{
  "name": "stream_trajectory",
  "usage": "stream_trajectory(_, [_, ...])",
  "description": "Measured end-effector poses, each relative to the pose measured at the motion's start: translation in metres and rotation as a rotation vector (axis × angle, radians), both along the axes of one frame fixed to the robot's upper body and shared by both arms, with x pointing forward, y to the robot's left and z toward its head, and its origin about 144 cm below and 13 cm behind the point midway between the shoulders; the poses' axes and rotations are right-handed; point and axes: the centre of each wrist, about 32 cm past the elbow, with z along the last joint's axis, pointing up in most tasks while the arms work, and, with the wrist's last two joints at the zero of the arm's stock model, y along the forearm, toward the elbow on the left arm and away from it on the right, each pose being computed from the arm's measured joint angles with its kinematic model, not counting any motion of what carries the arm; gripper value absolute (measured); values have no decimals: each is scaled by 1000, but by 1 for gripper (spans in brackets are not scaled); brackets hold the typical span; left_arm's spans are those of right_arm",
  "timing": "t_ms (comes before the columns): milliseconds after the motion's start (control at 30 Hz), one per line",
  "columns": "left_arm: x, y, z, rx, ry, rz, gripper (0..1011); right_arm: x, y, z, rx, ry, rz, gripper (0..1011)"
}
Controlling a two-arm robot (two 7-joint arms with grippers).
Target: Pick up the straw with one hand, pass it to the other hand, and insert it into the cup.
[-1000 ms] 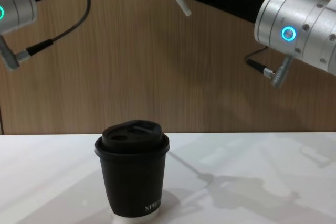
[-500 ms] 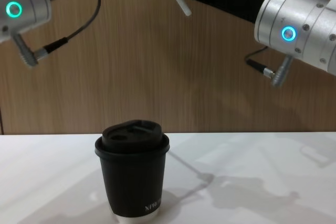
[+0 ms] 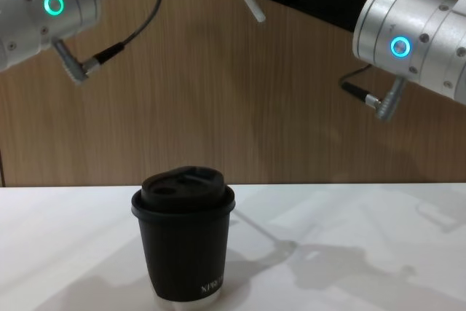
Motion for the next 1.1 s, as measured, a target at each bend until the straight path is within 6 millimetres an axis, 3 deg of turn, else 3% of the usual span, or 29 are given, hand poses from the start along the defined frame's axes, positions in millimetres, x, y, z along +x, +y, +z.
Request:
stream_trajectory(467, [14, -9, 1, -45, 26, -14, 997, 0, 0, 0, 0, 0, 0, 0])
stream_trajectory(767, [20, -13, 2, -53, 41, -19, 812, 0, 0, 0, 0, 0, 0, 0])
stream_trajectory(800, [20, -13, 2, -53, 43, -20, 748, 0, 0, 0, 0, 0, 0, 0])
stream_trajectory(1100, [25, -16, 1, -58, 52, -31, 489, 0, 0, 0, 0, 0, 0, 0])
